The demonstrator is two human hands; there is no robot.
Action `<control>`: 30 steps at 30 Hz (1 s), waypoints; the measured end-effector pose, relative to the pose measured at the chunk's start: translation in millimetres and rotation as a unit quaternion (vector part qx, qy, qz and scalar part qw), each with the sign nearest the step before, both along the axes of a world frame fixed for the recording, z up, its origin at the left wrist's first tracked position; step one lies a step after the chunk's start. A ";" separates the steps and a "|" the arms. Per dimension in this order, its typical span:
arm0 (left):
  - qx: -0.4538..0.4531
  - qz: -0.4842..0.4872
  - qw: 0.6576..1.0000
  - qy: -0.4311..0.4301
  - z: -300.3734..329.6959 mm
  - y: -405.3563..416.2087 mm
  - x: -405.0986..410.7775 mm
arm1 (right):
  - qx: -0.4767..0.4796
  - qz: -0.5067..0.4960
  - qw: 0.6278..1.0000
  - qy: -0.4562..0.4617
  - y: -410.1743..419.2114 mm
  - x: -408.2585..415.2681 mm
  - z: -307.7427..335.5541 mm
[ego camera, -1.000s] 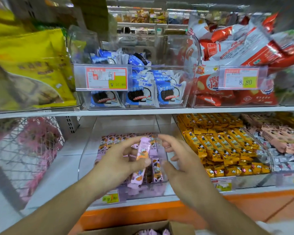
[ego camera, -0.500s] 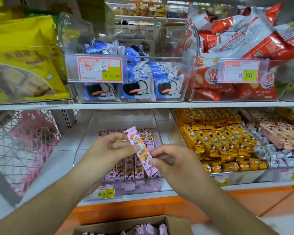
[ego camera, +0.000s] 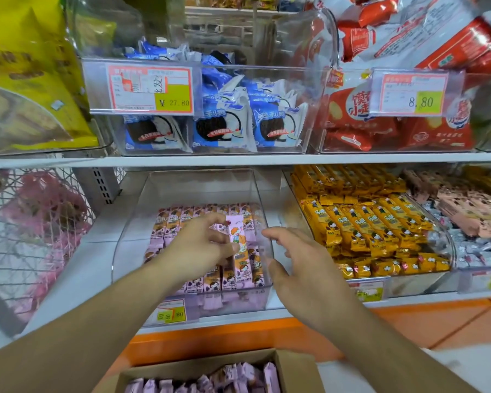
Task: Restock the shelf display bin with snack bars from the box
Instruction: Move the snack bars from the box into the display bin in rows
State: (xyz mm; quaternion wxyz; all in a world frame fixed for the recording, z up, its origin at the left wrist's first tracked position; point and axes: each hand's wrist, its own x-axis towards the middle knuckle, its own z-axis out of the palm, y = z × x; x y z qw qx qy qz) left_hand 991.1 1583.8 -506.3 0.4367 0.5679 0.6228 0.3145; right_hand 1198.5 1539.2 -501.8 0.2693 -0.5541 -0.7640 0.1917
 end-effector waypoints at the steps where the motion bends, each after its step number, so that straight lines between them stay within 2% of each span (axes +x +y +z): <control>1: -0.006 -0.004 1.000 0.005 -3.5 1.9 0.1 | 0.001 0.001 1.000 -0.003 0.0 0.2 -0.2; 18: 0.009 -0.083 0.976 0.199 -9.5 24.0 8.1 | -0.003 0.002 1.000 -0.012 0.5 1.6 -3.7; 25: 0.001 -0.135 0.978 0.161 -16.1 11.9 7.5 | 0.004 0.003 1.000 -0.001 1.7 2.4 -6.6; 30: 0.047 -0.126 0.977 0.167 -17.5 7.9 5.8 | -0.002 0.003 1.000 -0.002 1.9 2.1 -6.9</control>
